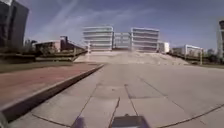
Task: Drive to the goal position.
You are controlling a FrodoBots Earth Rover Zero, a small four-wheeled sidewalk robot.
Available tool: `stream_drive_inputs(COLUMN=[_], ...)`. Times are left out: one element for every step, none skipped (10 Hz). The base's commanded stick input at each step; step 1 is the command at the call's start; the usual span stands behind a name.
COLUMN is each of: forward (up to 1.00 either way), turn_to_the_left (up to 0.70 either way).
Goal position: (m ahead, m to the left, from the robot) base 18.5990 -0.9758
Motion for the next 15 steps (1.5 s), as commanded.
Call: stream_drive_inputs(forward=[0.70, 0.70, 0.70, 0.70, 0.70, 0.70, 0.70, 0.70, 0.70, 0.70, 0.70, 0.70, 0.70, 0.70, 0.70], turn_to_the_left=[0.00, 0.00, 0.00, 0.00, 0.00, 0.00, 0.00, 0.00, 0.00, 0.00, 0.00, 0.00, 0.00, 0.00, 0.00])
